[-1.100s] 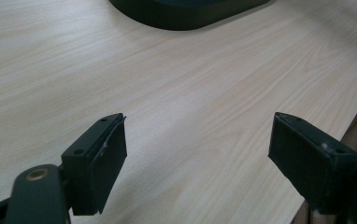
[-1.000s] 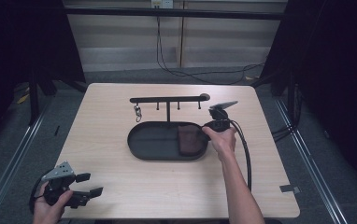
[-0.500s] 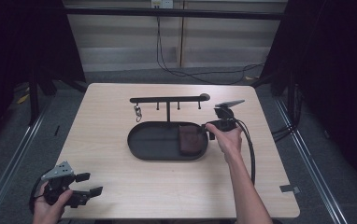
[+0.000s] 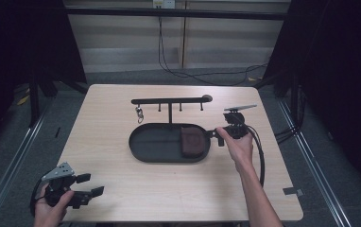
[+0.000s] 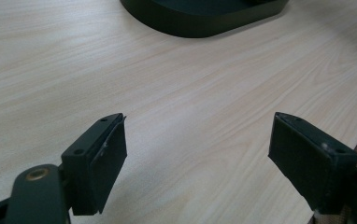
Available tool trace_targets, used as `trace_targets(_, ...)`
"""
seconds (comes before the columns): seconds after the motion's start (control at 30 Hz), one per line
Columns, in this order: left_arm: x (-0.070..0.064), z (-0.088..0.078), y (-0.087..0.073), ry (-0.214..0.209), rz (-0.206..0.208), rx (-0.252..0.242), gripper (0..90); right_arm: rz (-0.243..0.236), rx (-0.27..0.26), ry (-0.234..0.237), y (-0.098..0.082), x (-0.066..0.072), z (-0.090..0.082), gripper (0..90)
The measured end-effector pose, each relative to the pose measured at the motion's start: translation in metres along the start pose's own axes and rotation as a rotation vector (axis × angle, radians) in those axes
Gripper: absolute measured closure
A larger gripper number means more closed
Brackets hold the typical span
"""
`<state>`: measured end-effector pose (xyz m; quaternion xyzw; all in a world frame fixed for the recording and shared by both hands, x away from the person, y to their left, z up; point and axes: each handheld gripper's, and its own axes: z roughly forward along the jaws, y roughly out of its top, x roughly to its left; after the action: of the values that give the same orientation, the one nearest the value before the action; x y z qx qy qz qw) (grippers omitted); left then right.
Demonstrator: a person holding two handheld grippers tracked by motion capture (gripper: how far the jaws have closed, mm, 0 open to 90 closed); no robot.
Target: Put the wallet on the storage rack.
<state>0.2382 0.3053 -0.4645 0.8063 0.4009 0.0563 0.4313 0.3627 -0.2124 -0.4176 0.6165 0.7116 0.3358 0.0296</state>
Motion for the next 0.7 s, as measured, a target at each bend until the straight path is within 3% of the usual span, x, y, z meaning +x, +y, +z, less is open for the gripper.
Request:
trace_targets(0.23, 0.001, 0.001, 0.000, 0.010, -0.014, -0.003, 19.1, -0.011, -0.043, 0.010, -0.017, -0.009, -0.012, 15.5)
trace_targets(0.4, 0.001, 0.001, 0.000, 0.019, -0.023, -0.005, 19.1, -0.023, -0.048, -0.009, -0.028, -0.013, -0.018, 16.0)
trace_targets(0.7, 0.001, 0.001, 0.000, 0.027, -0.044, -0.012, 19.2, -0.040, -0.117, -0.005, -0.057, -0.020, -0.036, 18.9)
